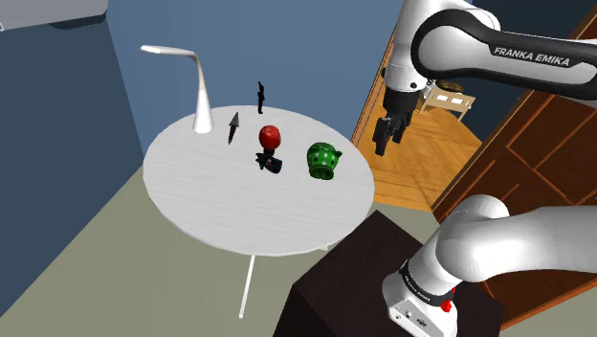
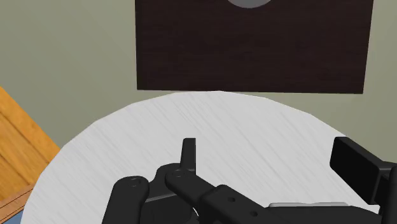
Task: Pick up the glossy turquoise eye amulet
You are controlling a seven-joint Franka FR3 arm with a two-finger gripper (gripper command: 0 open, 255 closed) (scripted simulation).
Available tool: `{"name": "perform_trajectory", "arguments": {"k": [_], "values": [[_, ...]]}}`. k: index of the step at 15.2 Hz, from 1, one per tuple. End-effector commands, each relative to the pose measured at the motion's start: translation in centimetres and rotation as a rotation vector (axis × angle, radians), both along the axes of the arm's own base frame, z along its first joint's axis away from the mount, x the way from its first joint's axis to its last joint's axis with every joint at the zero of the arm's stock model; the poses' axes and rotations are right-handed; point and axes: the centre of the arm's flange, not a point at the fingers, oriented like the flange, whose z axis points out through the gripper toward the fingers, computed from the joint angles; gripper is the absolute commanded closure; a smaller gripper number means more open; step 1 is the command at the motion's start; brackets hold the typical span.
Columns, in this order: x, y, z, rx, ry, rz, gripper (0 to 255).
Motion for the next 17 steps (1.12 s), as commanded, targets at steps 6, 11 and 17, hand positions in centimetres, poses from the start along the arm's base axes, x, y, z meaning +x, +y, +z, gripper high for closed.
{"name": "perform_trajectory", "arguments": {"k": [6, 11, 17], "values": [[5.3, -0.9, -3.5, 0.008, -0.002, 0.084, 0], [10.7, -1.4, -7.1, 0.016, -0.004, 0.169, 0], [17.1, -1.3, -11.3, 0.026, -0.006, 0.27, 0]]}}
